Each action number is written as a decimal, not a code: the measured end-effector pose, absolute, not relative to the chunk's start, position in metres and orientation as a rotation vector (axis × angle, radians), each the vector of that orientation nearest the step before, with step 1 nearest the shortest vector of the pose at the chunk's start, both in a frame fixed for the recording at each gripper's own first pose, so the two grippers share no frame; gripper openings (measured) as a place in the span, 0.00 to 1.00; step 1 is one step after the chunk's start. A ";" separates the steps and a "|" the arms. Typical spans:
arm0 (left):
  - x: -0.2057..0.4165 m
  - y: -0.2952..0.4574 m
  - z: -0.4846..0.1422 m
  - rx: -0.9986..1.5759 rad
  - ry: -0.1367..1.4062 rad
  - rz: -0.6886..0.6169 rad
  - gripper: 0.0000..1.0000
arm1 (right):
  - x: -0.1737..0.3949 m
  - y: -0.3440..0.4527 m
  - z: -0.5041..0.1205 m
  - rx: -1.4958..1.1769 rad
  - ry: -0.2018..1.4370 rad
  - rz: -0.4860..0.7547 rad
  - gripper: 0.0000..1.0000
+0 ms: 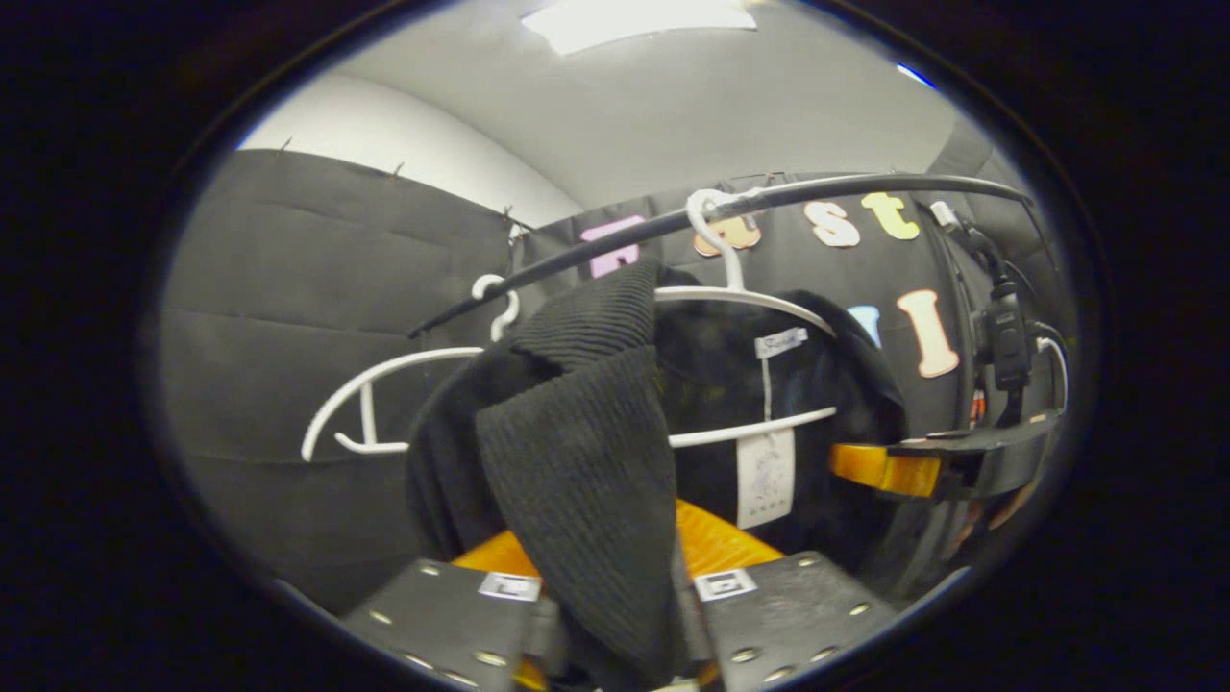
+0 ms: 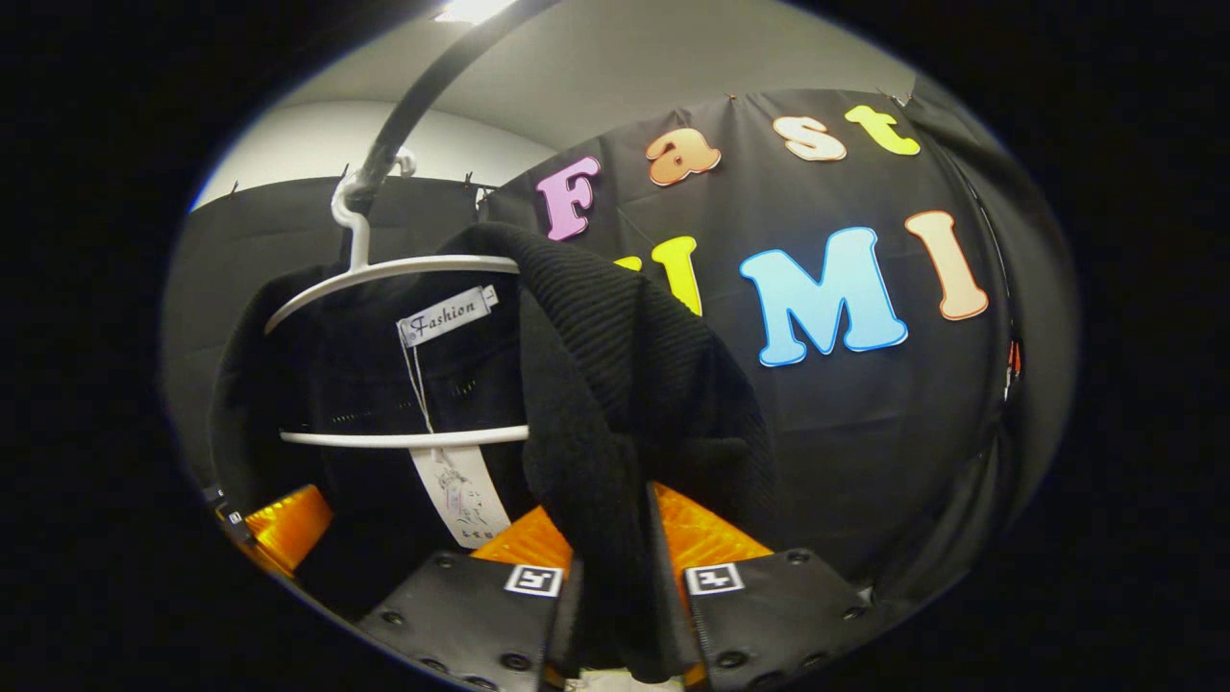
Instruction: Grasp the clothes on the hanger with both hands and then place them into the laundry hamper below.
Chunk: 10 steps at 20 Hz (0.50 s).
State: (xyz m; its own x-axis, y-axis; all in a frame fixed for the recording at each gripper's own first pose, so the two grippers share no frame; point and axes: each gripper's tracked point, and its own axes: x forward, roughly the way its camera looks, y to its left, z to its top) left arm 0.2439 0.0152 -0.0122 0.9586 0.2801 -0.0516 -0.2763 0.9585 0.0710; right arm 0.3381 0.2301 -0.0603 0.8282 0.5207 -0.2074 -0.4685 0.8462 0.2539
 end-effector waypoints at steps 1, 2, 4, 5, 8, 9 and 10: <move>0.243 0.013 -0.014 0.053 0.064 0.269 0.50 | 0.342 0.229 -0.060 0.207 0.271 0.524 0.16; 0.242 0.014 -0.016 0.050 0.069 0.262 0.43 | 0.341 0.231 -0.059 0.211 0.269 0.547 0.05; 0.238 0.020 -0.012 0.076 0.056 0.290 0.29 | 0.338 0.230 -0.056 0.181 0.253 0.560 0.05; 0.231 0.032 -0.002 0.085 0.022 0.323 0.22 | 0.336 0.229 -0.053 0.157 0.241 0.563 0.05; 0.233 0.032 0.006 0.109 -0.008 0.304 0.08 | 0.335 0.213 -0.032 0.085 0.138 0.527 0.05; 0.225 0.033 0.012 0.124 -0.014 0.286 0.05 | 0.331 0.210 -0.027 0.067 0.115 0.514 0.05; 0.219 0.034 0.020 0.144 -0.029 0.284 0.05 | 0.329 0.205 -0.018 0.058 0.083 0.499 0.02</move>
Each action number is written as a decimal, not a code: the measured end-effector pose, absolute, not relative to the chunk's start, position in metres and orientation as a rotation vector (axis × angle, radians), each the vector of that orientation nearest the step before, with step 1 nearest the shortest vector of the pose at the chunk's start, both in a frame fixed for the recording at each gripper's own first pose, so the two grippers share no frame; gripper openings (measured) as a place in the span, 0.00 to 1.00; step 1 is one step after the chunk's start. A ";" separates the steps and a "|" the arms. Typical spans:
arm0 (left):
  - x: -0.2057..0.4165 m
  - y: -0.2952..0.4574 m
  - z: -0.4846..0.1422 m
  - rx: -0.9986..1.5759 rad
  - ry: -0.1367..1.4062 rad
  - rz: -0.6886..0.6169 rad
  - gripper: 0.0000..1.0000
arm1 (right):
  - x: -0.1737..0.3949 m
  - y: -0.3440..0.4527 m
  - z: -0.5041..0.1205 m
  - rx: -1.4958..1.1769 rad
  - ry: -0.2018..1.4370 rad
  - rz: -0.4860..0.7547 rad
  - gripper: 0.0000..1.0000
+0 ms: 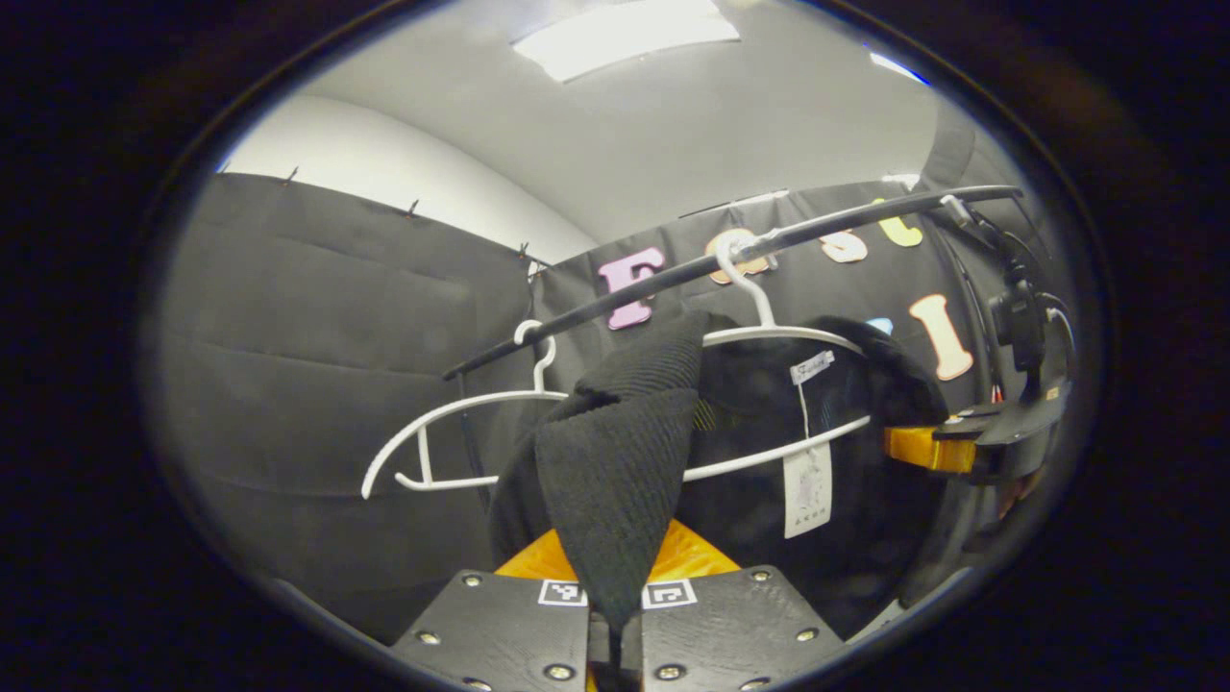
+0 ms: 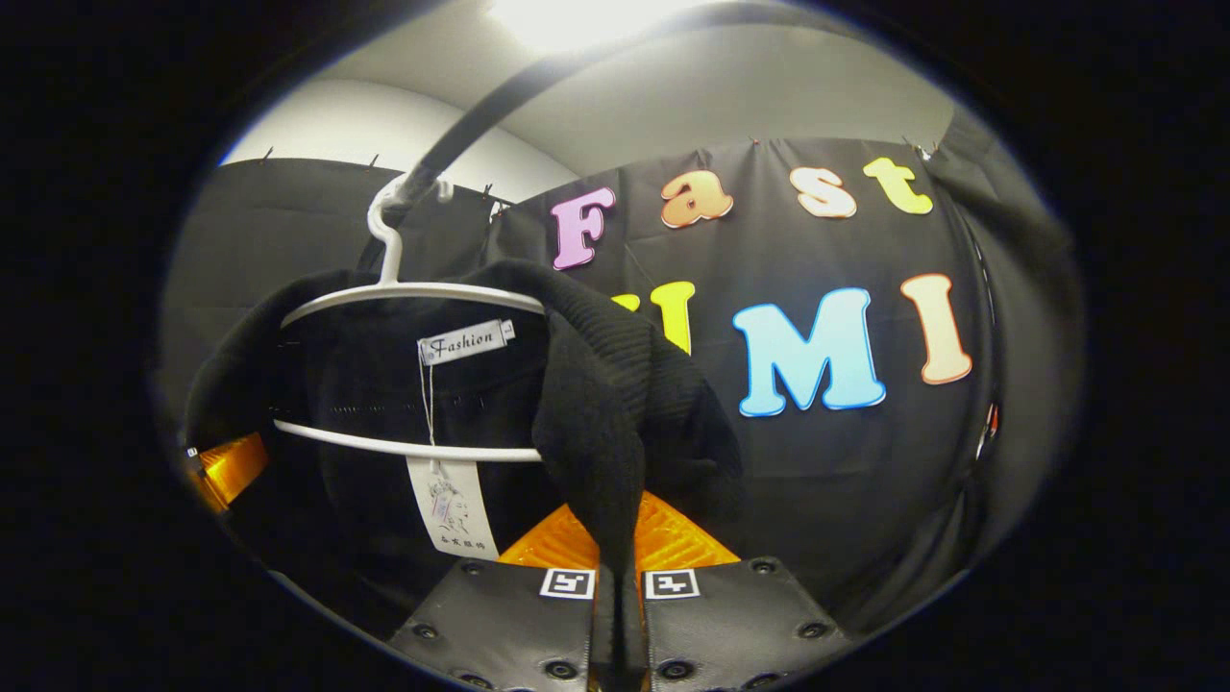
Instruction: Grasp the clothes on the hanger with both hands and then place them into the laundry hamper below.
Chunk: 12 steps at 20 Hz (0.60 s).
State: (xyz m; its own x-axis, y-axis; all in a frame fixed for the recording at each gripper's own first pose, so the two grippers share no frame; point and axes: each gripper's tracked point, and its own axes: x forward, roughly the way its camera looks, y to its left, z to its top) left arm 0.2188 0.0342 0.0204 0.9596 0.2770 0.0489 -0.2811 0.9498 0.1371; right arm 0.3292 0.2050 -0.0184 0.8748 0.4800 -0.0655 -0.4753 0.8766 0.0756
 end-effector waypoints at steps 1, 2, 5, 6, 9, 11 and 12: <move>0.213 0.036 0.032 0.163 -0.053 0.285 0.05 | 0.329 0.200 -0.011 0.040 0.059 0.480 0.02; 0.209 0.038 0.042 0.178 -0.074 0.291 0.05 | 0.332 0.192 -0.003 0.021 0.030 0.452 0.05; 0.201 0.048 0.070 0.191 -0.127 0.307 0.05 | 0.342 0.171 0.014 -0.021 -0.026 0.375 0.05; 0.199 0.053 0.077 0.192 -0.138 0.313 0.05 | 0.346 0.165 0.019 -0.025 -0.038 0.355 0.05; 0.199 0.071 0.103 0.210 -0.186 0.330 0.05 | 0.359 0.144 0.030 -0.023 -0.067 0.306 0.05; 0.201 0.082 0.114 0.229 -0.208 0.339 0.05 | 0.368 0.133 0.035 -0.007 -0.083 0.283 0.05; 0.202 0.086 0.119 0.235 -0.213 0.340 0.05 | 0.373 0.131 0.038 0.000 -0.090 0.279 0.02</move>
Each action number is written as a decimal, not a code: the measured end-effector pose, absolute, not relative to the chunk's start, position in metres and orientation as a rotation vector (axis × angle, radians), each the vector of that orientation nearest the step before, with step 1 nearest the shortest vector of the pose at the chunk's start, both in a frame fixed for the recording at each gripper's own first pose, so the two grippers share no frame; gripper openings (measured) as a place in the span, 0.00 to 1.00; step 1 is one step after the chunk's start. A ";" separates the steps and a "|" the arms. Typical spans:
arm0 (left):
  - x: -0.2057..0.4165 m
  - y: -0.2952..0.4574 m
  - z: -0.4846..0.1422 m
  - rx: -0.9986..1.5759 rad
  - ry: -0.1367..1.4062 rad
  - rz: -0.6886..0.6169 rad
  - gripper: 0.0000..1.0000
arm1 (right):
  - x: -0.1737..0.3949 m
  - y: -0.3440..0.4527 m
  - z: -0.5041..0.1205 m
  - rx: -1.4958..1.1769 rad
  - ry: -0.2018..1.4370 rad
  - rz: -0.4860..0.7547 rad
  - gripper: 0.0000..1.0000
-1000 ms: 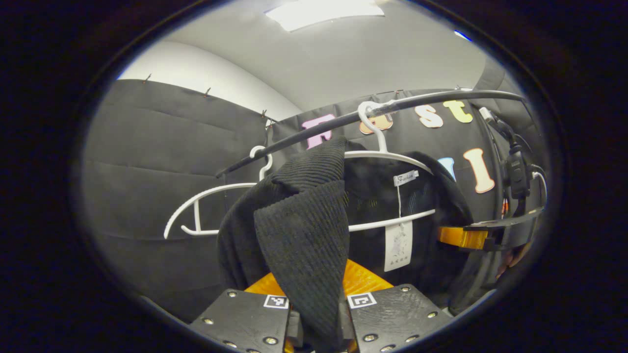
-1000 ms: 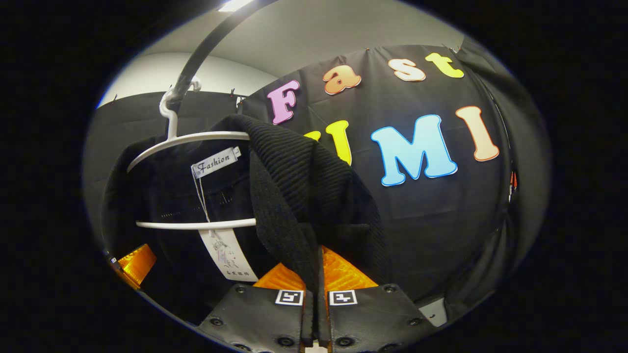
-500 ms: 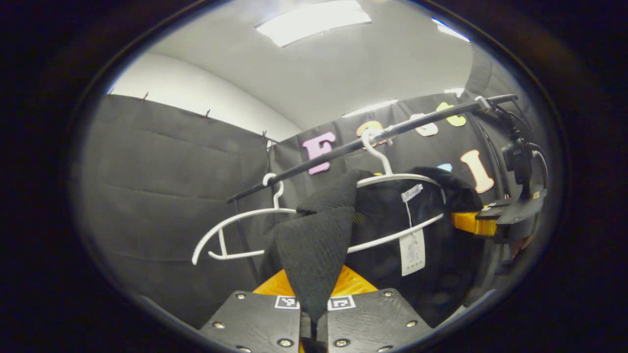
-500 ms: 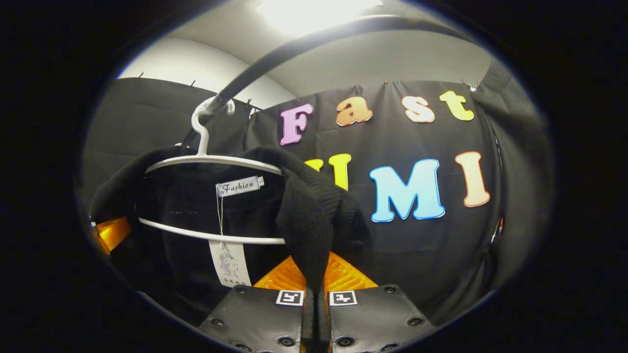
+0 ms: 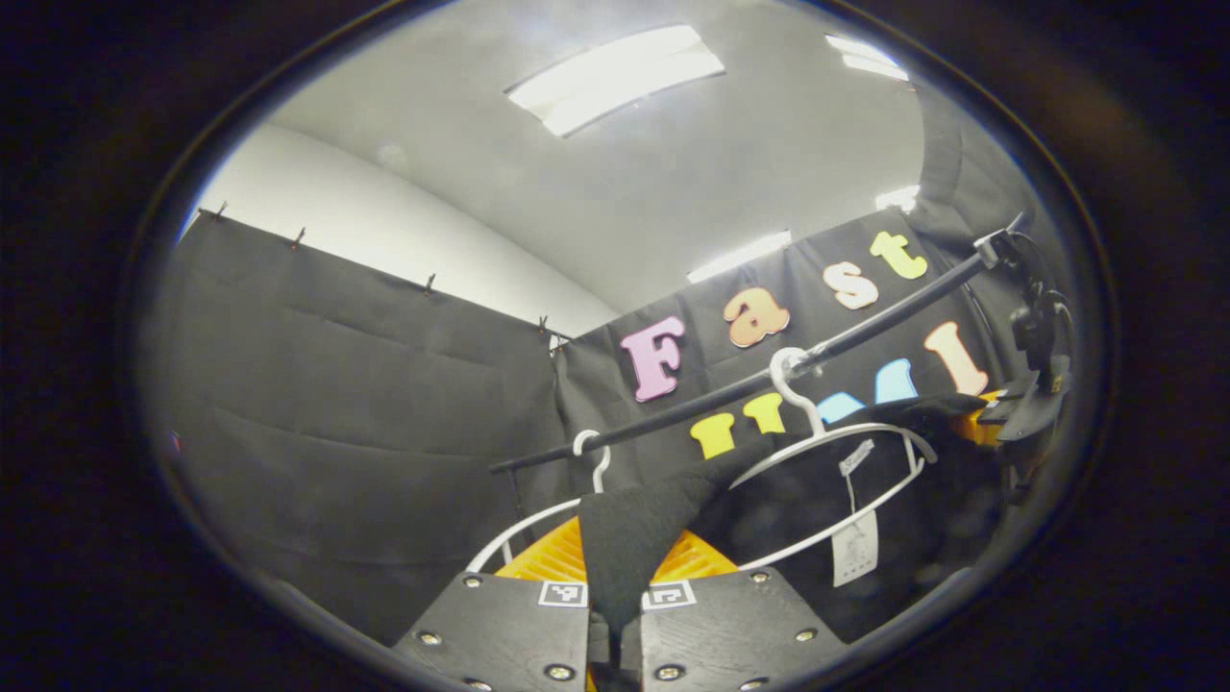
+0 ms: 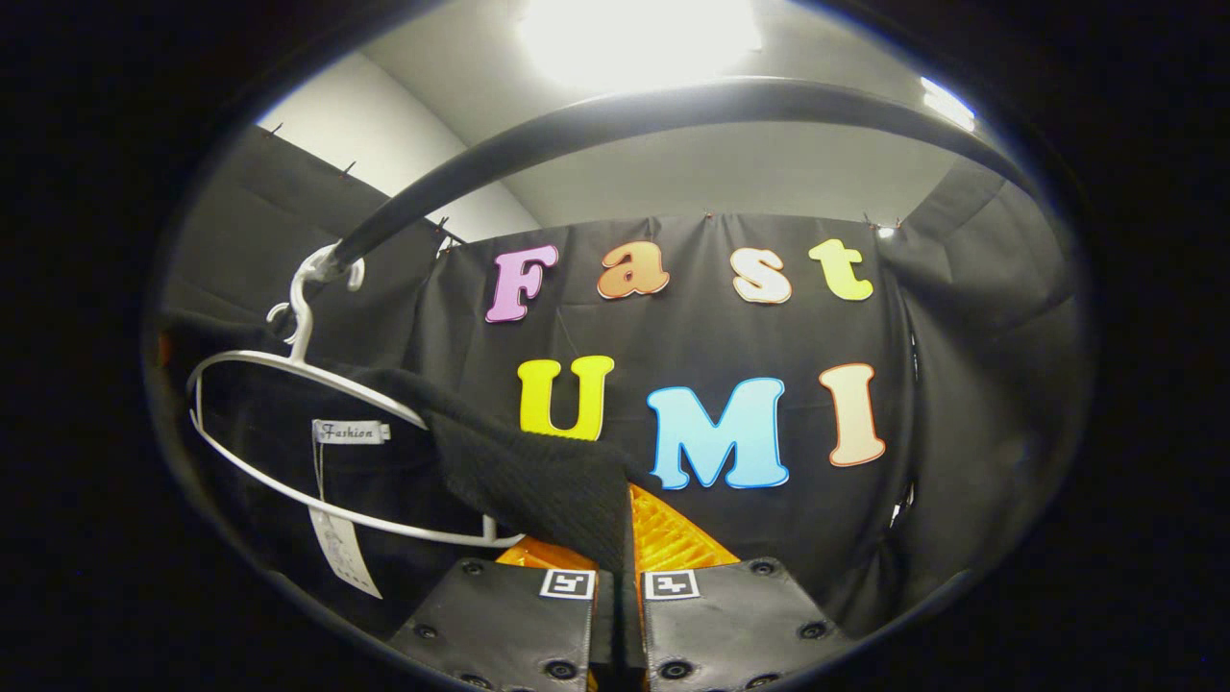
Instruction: Grasp the clothes on the hanger with both hands and then place them into the laundry hamper below.
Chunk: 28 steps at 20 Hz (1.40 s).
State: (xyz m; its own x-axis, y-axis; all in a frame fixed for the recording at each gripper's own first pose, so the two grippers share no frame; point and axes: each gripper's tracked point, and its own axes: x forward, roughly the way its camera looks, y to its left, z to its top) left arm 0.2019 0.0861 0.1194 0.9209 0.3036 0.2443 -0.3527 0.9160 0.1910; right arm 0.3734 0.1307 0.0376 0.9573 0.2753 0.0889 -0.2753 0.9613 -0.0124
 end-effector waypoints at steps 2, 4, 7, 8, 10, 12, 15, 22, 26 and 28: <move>0.209 0.094 0.124 0.227 -0.222 0.338 0.05 | 0.383 0.128 0.040 0.003 -0.100 0.277 0.02; 0.215 0.103 0.125 0.214 -0.218 0.332 0.05 | 0.389 0.127 0.040 0.006 -0.106 0.278 0.02; 0.223 0.112 0.125 0.218 -0.204 0.311 0.05 | 0.396 0.126 0.038 0.027 -0.108 0.276 0.05; 0.228 0.113 0.127 0.227 -0.205 0.289 0.05 | 0.398 0.127 0.037 0.033 -0.108 0.277 0.05; 0.234 0.117 0.135 0.241 -0.216 0.259 0.05 | 0.400 0.127 0.036 0.031 -0.108 0.280 0.05; 0.241 0.123 0.141 0.244 -0.228 0.231 0.05 | 0.407 0.128 0.033 0.026 -0.105 0.277 0.02; 0.251 0.133 0.143 0.274 -0.244 0.200 0.05 | 0.410 0.131 0.026 -0.006 -0.105 0.294 0.02; 0.269 0.141 0.123 0.312 -0.181 0.110 0.05 | 0.442 0.149 -0.009 0.129 0.019 0.383 0.02; 0.266 0.145 0.133 0.345 -0.180 0.073 0.05 | 0.449 0.142 -0.001 0.186 0.031 0.409 0.05; 0.268 0.150 0.129 0.342 -0.167 0.083 0.05 | 0.453 0.147 -0.006 0.205 0.045 0.437 0.05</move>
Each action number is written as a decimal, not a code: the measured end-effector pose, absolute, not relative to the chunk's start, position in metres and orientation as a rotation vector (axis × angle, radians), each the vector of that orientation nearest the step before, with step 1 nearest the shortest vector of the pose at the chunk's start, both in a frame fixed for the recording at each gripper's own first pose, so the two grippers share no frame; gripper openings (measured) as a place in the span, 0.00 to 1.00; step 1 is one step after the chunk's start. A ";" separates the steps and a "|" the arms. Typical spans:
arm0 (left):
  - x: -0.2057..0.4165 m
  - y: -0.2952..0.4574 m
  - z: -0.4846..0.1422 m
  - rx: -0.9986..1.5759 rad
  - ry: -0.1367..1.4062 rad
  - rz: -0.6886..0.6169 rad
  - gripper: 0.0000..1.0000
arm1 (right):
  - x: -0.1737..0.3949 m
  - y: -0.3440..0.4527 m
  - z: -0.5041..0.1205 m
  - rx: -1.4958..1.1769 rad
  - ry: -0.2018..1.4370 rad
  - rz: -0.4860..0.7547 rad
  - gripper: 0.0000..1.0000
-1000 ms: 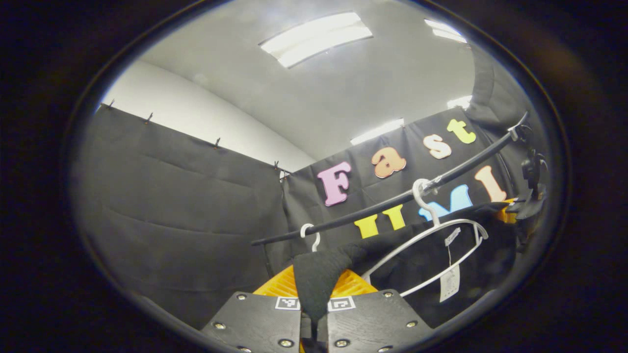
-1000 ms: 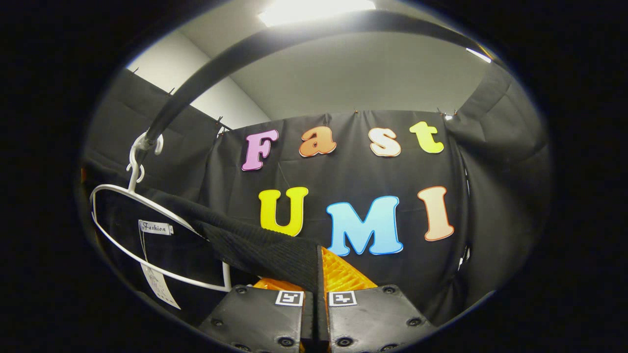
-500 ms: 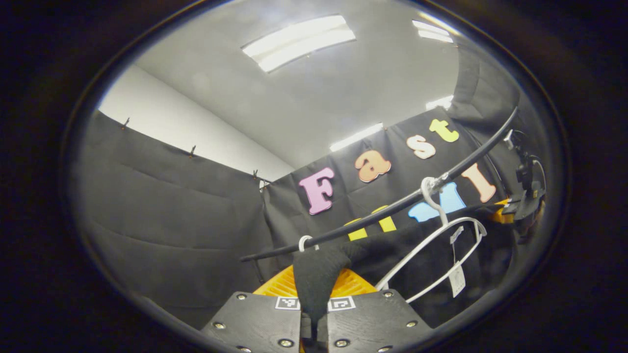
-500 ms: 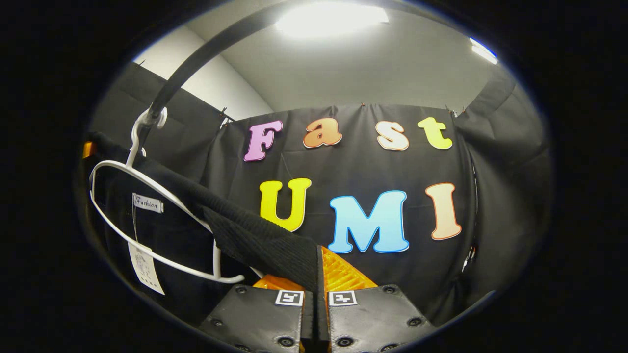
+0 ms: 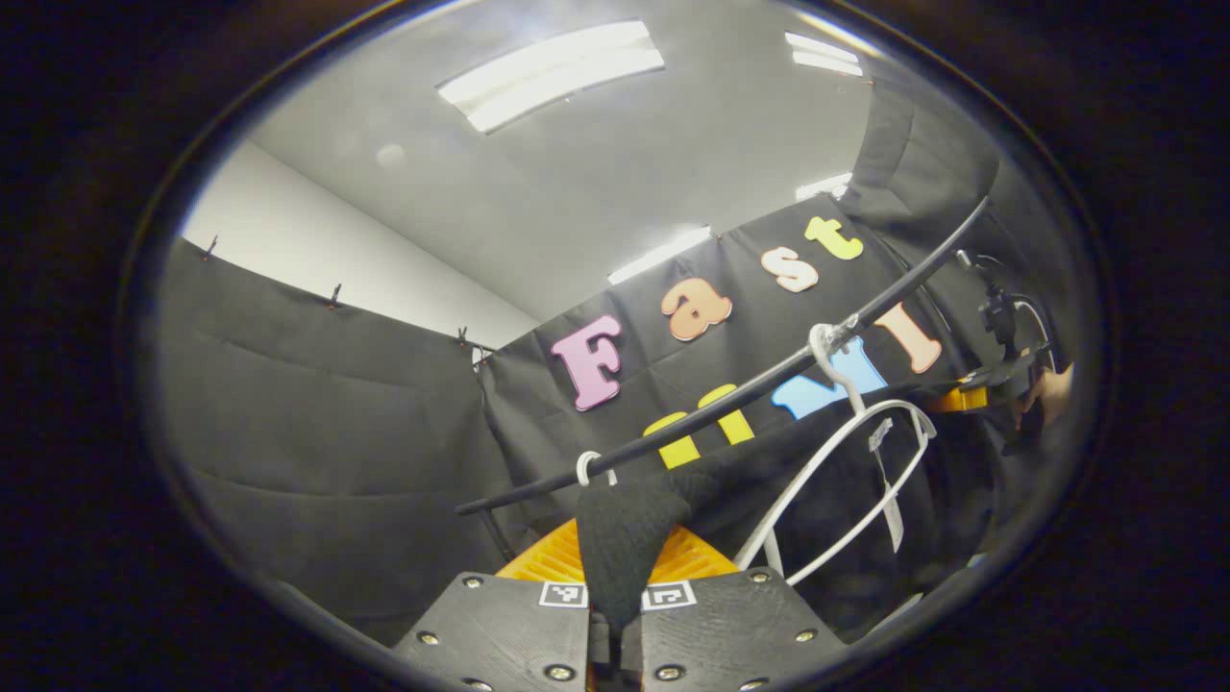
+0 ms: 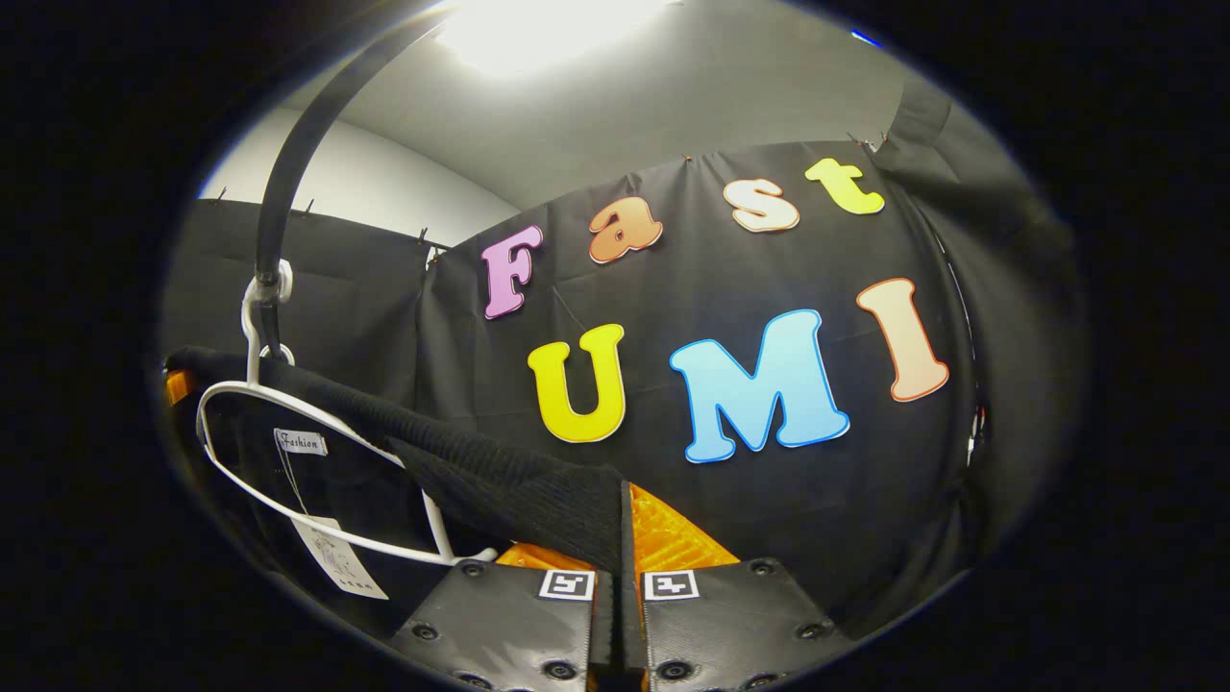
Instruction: Grasp the clothes on the hanger with both hands and then place them into the laundry hamper below.
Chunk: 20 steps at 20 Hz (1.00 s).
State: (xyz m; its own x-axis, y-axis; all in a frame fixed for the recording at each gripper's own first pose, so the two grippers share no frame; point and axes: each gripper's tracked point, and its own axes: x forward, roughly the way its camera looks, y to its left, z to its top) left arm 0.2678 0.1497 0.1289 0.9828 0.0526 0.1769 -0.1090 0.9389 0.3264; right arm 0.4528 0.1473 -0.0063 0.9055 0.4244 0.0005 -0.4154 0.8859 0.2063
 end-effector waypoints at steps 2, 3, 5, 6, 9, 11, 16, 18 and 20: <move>0.275 0.149 0.115 0.311 -0.145 0.080 0.05 | 0.457 0.153 -0.015 0.241 0.074 0.457 0.02; 0.280 0.150 0.107 0.292 -0.137 0.076 0.05 | 0.457 0.155 -0.021 0.264 0.090 0.467 0.02; 0.277 0.150 0.094 0.266 -0.122 0.073 0.05 | 0.455 0.158 -0.029 0.302 0.126 0.484 0.05; 0.273 0.148 0.090 0.250 -0.115 0.059 0.05 | 0.454 0.158 -0.034 0.313 0.140 0.493 0.05; 0.270 0.151 0.084 0.232 -0.112 0.050 0.05 | 0.450 0.159 -0.039 0.363 0.164 0.525 0.05; 0.267 0.150 0.082 0.203 -0.112 0.028 0.05 | 0.451 0.162 -0.041 0.396 0.191 0.561 0.05; 0.272 0.152 0.074 0.118 -0.098 -0.012 0.05 | 0.447 0.173 -0.041 0.695 0.347 0.681 0.05; 0.270 0.149 0.071 0.120 -0.093 -0.018 0.05 | 0.447 0.166 -0.042 0.727 0.362 0.664 0.05; 0.266 0.146 0.081 0.145 -0.109 -0.019 0.05 | 0.455 0.157 -0.026 0.654 0.294 0.618 0.05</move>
State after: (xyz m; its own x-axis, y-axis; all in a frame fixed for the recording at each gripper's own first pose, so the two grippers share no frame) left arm 0.2660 0.1457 0.0811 0.9939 -0.0267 0.1067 0.0109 0.9893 0.1453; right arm 0.4553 0.1573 -0.0262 0.7826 0.6192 -0.0644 -0.4408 0.6243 0.6449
